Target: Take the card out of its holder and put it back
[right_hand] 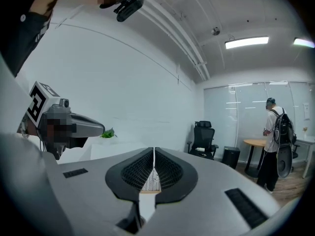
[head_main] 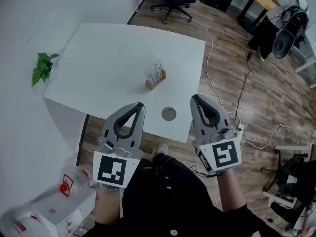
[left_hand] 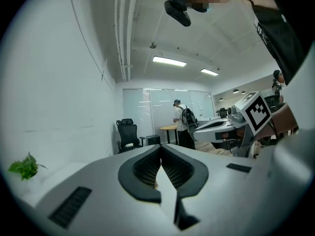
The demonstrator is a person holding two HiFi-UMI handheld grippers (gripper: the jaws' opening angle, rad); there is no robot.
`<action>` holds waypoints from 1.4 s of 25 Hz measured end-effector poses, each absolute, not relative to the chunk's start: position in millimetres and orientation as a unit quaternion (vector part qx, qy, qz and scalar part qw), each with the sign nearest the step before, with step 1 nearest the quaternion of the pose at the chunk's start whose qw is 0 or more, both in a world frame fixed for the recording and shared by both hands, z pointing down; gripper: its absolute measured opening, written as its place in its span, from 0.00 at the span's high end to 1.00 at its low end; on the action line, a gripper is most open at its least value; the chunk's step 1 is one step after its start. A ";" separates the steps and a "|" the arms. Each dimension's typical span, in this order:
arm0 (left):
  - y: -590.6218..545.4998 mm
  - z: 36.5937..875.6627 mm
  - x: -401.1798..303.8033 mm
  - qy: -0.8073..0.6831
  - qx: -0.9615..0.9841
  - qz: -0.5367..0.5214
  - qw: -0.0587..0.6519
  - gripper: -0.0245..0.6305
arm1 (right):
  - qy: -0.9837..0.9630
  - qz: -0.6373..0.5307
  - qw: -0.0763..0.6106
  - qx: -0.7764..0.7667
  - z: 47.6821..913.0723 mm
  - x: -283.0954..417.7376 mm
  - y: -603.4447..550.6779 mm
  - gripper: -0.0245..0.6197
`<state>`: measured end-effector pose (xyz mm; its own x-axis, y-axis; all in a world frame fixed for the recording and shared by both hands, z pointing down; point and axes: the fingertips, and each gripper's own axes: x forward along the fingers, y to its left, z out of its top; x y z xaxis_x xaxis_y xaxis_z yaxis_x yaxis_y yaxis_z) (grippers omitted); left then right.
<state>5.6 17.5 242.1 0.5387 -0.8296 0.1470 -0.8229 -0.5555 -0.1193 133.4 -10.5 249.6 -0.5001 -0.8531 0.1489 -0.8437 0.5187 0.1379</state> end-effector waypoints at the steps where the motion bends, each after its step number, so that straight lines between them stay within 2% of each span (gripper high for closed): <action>1: 14.2 243.0 6.8 0.475 -0.875 -0.094 0.015 0.94 | -0.868 -0.021 0.100 0.486 251.5 133.6 -14.5 0.89; 17: -18.5 268.9 -0.3 0.480 -0.870 -0.114 -0.014 0.94 | -0.881 -0.002 0.113 0.460 283.2 123.2 -53.8 0.89; 35: -89.7 314.2 -15.8 0.455 -0.879 -0.132 -0.046 0.94 | -0.878 0.017 0.165 0.449 328.4 102.0 -133.5 0.89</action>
